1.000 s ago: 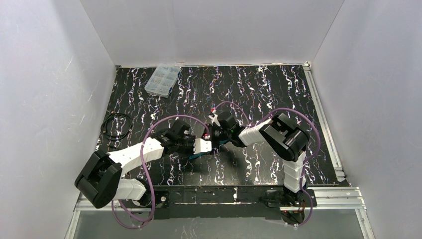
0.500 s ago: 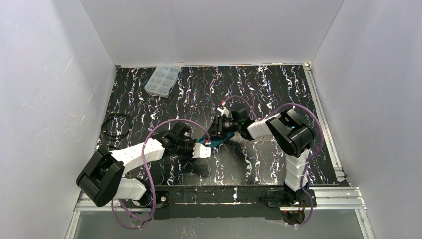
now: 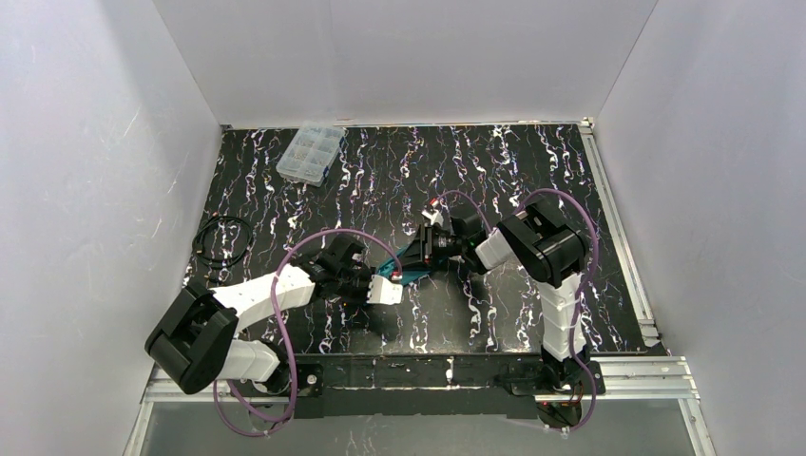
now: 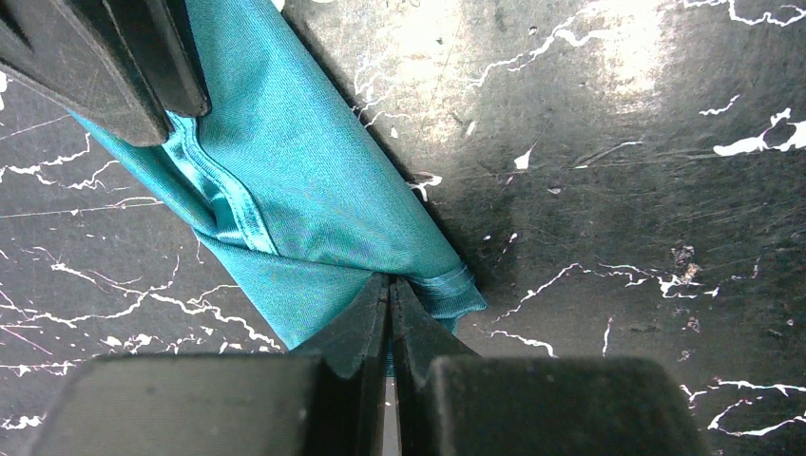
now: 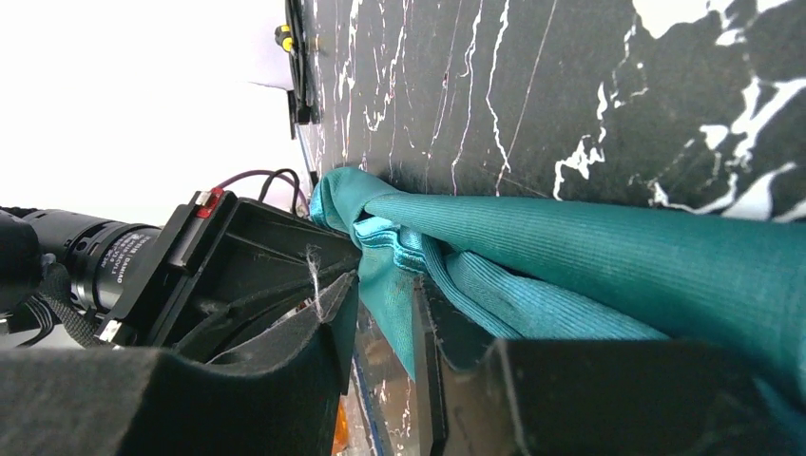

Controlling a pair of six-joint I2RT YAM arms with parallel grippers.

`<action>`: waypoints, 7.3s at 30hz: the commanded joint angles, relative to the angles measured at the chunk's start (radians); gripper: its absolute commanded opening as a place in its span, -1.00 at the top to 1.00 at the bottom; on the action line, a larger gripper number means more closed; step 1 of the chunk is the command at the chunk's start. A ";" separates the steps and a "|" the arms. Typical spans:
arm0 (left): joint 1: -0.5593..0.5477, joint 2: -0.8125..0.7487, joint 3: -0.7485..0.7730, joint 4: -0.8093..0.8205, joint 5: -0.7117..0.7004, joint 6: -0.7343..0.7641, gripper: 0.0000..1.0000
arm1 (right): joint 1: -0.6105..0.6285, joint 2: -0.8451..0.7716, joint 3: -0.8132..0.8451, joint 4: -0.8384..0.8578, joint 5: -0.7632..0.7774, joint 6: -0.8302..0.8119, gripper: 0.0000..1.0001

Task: Fold the napkin into a case and place the utensils inside
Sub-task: Stuff the top corner of the smaller-rectangle-folded napkin into the folded napkin, then pick up the smaller rectangle-folded napkin from the center of the board, then turn over the smaller rectangle folded napkin at the center of the board, then move the fork to the corner of the board.

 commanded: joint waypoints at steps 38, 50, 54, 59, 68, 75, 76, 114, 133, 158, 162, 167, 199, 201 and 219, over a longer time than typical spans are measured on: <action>0.004 -0.221 -0.096 -0.048 -0.026 0.173 -0.31 | -0.007 -0.056 -0.018 -0.151 0.096 -0.071 0.39; -0.001 -0.088 -0.025 -0.110 0.055 0.069 -0.31 | -0.008 -0.082 -0.043 -0.131 0.123 -0.050 0.40; -0.009 -0.051 -0.008 -0.131 0.059 0.046 -0.28 | -0.008 -0.088 -0.057 -0.113 0.135 -0.035 0.41; -0.012 -0.010 -0.012 -0.171 0.073 0.067 -0.23 | -0.007 -0.098 -0.072 -0.094 0.150 -0.018 0.41; -0.013 0.145 0.106 -0.240 0.061 0.044 -0.13 | -0.002 -0.120 -0.104 -0.063 0.173 0.009 0.42; -0.018 0.195 0.074 -0.161 -0.083 0.020 0.22 | -0.002 -0.147 -0.125 -0.070 0.178 0.002 0.42; -0.019 0.194 0.065 -0.150 -0.103 0.020 0.32 | -0.002 -0.155 -0.126 -0.079 0.178 -0.004 0.41; 0.187 -0.155 0.065 -0.560 0.219 0.287 1.00 | 0.370 -0.748 -0.116 -0.840 0.780 -1.645 -0.92; 0.187 -0.153 -0.012 -0.505 0.178 0.363 1.00 | 0.393 -0.428 -0.053 -0.643 0.769 -1.714 -0.12; 0.314 0.007 0.449 -1.131 0.718 0.182 1.00 | 0.285 -0.587 0.291 -1.523 0.020 -1.104 0.72; 0.368 0.163 0.469 -1.261 0.802 0.230 1.00 | 0.186 -0.610 0.198 -1.490 -0.071 -1.015 0.74; 0.437 0.206 0.414 -0.929 0.738 -0.067 1.00 | 0.025 -0.495 0.158 -1.454 -0.060 -0.975 0.75; 0.517 0.577 0.550 -0.515 0.413 -0.748 0.49 | 0.108 -0.642 0.103 -0.972 0.330 -0.626 -0.97; 0.519 0.550 0.550 -0.525 0.391 -0.738 0.26 | 0.107 -0.620 0.045 -0.900 0.315 -0.577 -0.97; 0.574 0.281 0.656 -0.772 0.339 -0.575 -0.97 | 0.110 -0.537 0.134 -0.979 0.257 -0.625 -0.97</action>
